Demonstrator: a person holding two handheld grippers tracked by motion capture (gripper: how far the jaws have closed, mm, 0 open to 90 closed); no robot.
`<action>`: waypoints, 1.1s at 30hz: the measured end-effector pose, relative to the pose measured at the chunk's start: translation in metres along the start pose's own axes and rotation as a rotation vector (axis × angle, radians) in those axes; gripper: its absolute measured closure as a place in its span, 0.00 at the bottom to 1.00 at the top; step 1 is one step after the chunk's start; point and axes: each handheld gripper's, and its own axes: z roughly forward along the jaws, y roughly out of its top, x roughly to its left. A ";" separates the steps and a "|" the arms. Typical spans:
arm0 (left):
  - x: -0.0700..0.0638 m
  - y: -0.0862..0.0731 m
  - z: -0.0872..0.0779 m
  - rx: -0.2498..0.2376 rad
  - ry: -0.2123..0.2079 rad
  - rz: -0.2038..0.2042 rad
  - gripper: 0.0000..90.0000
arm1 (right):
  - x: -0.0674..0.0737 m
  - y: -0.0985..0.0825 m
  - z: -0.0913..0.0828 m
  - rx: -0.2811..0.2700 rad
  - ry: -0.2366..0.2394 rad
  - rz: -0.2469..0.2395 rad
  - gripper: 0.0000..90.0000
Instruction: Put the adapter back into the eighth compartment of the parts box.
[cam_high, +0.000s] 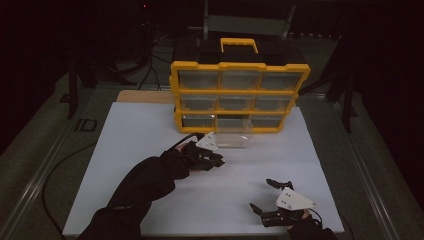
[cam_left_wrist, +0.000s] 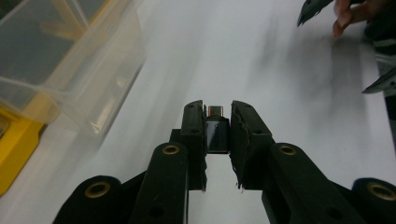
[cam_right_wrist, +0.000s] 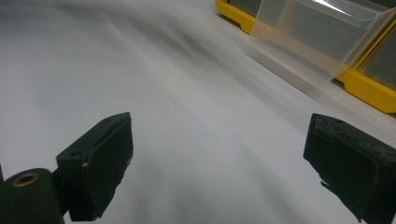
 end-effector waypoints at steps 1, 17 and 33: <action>0.001 0.001 -0.001 -0.003 0.000 0.000 0.84 | 0.000 0.000 0.000 0.000 0.001 0.000 0.09; 0.013 0.020 -0.011 -0.038 0.044 -0.013 0.84 | 0.000 0.000 0.000 0.001 0.000 0.001 0.09; 0.024 0.038 -0.016 -0.081 0.088 -0.035 0.84 | 0.000 0.000 0.000 0.001 -0.002 0.002 0.09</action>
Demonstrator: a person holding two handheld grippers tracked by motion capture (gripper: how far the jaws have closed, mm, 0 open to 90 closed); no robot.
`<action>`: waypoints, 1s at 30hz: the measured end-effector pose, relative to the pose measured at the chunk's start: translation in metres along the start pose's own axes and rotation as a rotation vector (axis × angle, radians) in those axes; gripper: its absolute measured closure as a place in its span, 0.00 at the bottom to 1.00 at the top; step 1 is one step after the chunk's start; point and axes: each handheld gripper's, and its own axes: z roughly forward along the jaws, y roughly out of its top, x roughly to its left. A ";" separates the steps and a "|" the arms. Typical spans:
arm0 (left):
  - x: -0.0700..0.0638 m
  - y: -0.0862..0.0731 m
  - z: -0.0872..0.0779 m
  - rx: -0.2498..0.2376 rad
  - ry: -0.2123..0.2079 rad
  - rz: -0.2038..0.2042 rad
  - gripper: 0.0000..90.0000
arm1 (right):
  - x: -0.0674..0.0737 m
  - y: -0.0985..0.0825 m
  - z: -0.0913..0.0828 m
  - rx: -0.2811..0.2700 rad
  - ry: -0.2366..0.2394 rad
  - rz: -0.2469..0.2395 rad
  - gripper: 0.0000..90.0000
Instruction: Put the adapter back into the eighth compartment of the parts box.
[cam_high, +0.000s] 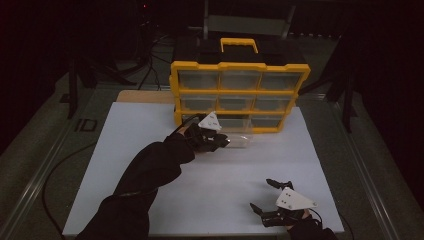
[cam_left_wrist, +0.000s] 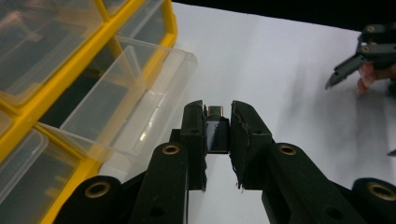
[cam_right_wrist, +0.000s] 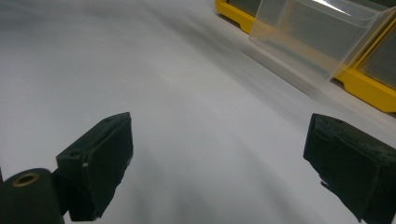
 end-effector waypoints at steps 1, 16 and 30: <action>0.001 0.001 0.000 -0.002 0.005 -0.001 0.84 | 0.000 0.000 0.000 -0.001 0.000 0.000 0.09; 0.011 0.012 0.005 -0.014 0.056 -0.031 0.84 | 0.000 0.000 0.000 0.000 -0.002 0.000 0.09; 0.019 0.017 0.013 -0.050 0.092 -0.074 0.84 | 0.000 0.000 0.000 0.000 -0.003 0.001 0.09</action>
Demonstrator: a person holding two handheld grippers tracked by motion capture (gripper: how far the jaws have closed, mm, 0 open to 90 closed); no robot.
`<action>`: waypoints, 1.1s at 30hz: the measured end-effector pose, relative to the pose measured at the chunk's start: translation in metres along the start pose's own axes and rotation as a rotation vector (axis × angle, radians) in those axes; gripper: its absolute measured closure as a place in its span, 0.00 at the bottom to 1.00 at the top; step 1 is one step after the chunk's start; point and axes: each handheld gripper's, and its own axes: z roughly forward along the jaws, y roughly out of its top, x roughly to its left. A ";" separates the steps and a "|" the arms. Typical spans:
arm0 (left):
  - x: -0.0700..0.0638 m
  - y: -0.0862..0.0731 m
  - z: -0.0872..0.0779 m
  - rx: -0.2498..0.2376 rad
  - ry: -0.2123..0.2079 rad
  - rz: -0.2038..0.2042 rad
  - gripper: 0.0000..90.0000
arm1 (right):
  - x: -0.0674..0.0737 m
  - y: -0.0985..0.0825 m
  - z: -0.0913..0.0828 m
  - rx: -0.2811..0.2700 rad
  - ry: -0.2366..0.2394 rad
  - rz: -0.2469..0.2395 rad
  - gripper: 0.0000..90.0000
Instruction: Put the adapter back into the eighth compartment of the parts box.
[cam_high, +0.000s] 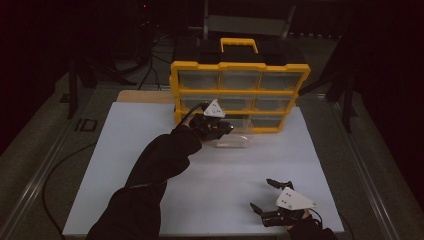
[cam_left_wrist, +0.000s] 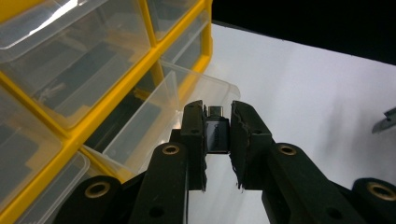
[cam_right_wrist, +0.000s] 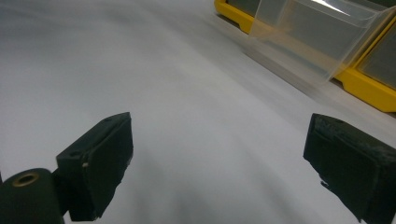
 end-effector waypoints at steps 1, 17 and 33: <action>0.000 0.001 0.001 -0.001 0.006 -0.002 0.84 | 0.000 0.000 0.000 -0.001 0.001 0.000 0.09; 0.005 0.005 0.016 -0.029 0.074 -0.041 0.84 | 0.000 0.000 0.000 -0.001 0.001 0.002 0.09; 0.014 -0.004 0.031 -0.023 0.086 -0.095 0.84 | -0.001 -0.001 0.001 0.001 0.002 0.007 0.09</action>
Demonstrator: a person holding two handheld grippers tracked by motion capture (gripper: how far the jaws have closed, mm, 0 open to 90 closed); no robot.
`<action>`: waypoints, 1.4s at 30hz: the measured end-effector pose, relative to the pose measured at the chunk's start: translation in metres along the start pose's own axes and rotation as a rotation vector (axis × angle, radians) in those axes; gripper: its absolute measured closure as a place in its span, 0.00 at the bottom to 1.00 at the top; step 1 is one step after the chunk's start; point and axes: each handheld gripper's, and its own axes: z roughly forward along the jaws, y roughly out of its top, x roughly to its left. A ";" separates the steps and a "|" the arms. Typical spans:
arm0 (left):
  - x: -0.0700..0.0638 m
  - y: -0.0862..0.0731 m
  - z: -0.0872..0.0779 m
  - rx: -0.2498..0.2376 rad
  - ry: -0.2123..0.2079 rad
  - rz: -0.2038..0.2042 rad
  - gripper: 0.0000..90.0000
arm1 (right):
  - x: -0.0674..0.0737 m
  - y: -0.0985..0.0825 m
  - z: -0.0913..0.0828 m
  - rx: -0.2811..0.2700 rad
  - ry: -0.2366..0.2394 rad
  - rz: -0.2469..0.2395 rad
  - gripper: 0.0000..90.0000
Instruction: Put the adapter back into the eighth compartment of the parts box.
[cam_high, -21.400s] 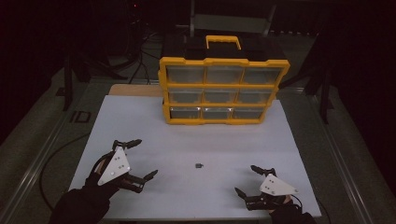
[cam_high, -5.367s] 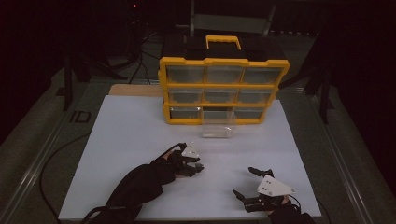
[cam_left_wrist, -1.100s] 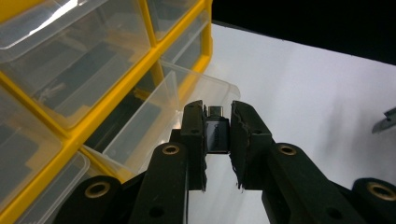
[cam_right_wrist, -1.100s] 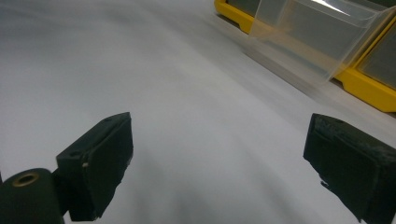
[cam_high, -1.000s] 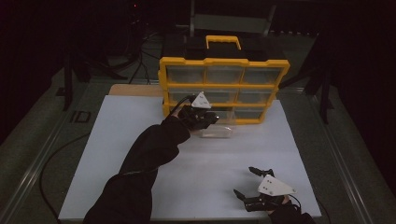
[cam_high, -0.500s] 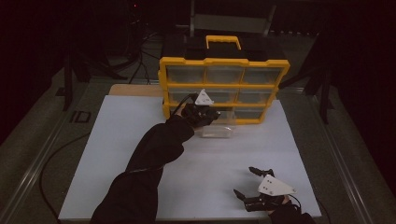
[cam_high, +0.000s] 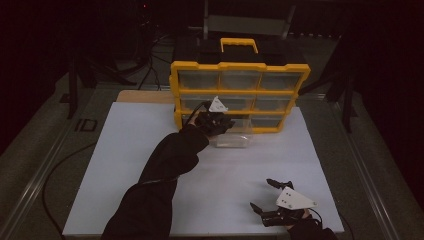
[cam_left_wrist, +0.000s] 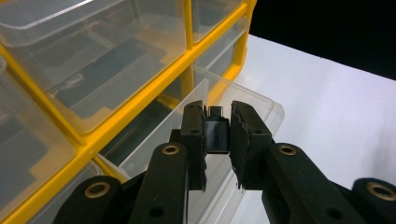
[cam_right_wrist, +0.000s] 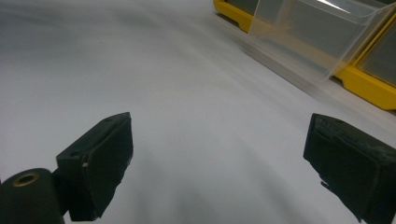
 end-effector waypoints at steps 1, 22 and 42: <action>0.000 0.000 0.000 0.000 0.000 0.000 0.84 | 0.000 0.000 0.000 0.000 0.000 0.000 0.09; 0.002 -0.006 0.021 0.063 0.026 -0.028 0.84 | 0.000 0.000 0.000 -0.001 0.001 0.002 0.09; 0.001 -0.001 0.029 0.132 0.043 -0.019 0.83 | 0.000 0.000 0.000 -0.001 0.004 0.003 0.09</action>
